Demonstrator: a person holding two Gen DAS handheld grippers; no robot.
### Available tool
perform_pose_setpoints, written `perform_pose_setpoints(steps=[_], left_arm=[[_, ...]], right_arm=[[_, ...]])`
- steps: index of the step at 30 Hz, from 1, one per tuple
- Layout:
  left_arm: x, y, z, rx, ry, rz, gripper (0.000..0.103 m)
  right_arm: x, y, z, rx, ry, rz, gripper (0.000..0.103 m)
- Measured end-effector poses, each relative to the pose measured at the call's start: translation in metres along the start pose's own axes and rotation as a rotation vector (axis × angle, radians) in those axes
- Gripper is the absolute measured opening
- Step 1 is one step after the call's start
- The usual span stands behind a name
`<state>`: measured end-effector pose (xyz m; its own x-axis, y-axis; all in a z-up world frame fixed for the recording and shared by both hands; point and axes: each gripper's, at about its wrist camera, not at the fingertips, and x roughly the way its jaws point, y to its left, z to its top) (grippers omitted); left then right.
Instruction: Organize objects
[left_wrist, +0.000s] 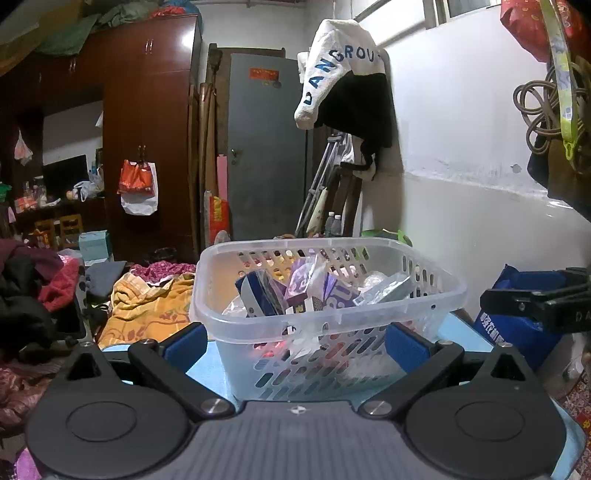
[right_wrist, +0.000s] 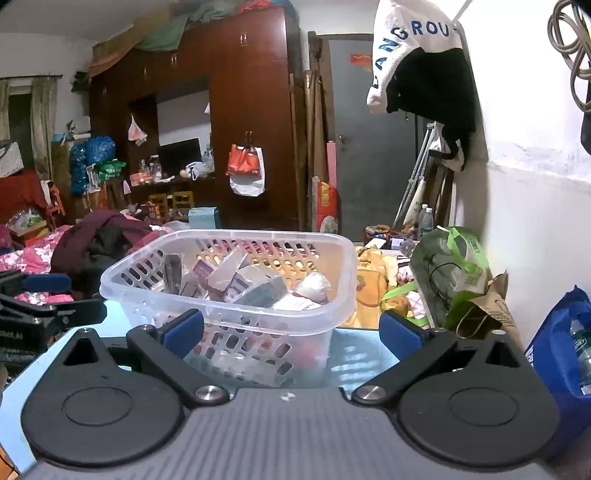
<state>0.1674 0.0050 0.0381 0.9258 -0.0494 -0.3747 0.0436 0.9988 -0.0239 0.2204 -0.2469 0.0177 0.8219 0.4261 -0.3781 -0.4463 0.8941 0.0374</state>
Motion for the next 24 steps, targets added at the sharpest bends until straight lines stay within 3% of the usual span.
perform_pose_setpoints(steps=[11,24], left_arm=[[0.003,0.003,-0.003,-0.007,0.01,0.005,0.103],[0.003,-0.002,-0.003,0.006,0.009,0.003,0.103]], right_arm=[[0.003,0.01,-0.003,-0.067,0.014,0.001,0.103],[0.001,0.008,-0.004,-0.041,-0.001,0.029,0.103]])
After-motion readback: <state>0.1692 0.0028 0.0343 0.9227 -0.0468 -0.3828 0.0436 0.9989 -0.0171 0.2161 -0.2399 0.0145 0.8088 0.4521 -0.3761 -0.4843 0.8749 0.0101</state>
